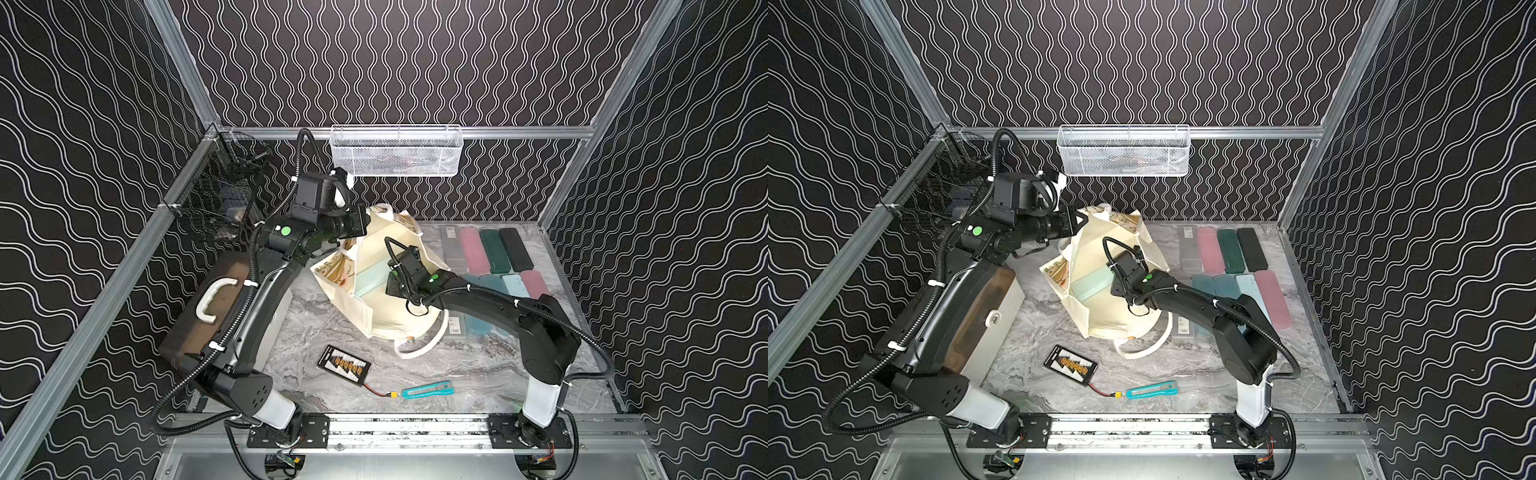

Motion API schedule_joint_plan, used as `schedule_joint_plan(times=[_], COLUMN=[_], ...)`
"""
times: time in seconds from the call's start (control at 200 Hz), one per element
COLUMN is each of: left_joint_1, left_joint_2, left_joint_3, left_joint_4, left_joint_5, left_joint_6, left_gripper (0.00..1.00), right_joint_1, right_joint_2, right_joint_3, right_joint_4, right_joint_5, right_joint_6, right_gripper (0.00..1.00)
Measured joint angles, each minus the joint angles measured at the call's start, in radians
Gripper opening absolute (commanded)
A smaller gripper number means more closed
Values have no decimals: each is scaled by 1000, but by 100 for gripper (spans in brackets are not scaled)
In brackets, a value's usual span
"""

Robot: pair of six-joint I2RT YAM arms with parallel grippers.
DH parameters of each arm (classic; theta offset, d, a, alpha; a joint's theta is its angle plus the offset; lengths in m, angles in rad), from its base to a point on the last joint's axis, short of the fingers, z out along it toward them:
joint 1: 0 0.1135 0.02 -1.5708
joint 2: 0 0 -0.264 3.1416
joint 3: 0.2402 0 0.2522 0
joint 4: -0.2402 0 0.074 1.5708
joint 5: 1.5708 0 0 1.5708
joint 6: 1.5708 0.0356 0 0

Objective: Take out the pencil case from the canvas bag
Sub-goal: Pick up the pencil case from the canvas bag.

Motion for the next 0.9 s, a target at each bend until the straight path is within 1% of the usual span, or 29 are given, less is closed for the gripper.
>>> schedule_joint_plan(times=[0.215,0.475,0.581,0.901], left_joint_1=[0,0,0,0], left_joint_2=[-49,-79,-84,-100], left_joint_3=[-44,-63,-63,-40], left_joint_4=[58,99,101,101], left_joint_5=[66,138,154,182], left_joint_6=[0,2,2,-3], left_gripper=[0,0,0,0], right_joint_1=[-10,-44,-60,-109], right_joint_2=[-36,-46,-49,-47], right_joint_3=[-25,-49,-72,-95], right_joint_4=[43,83,126,313], right_joint_5=[13,24,0,-87], right_joint_6=[169,286,308,303], right_gripper=[70,70,69,67])
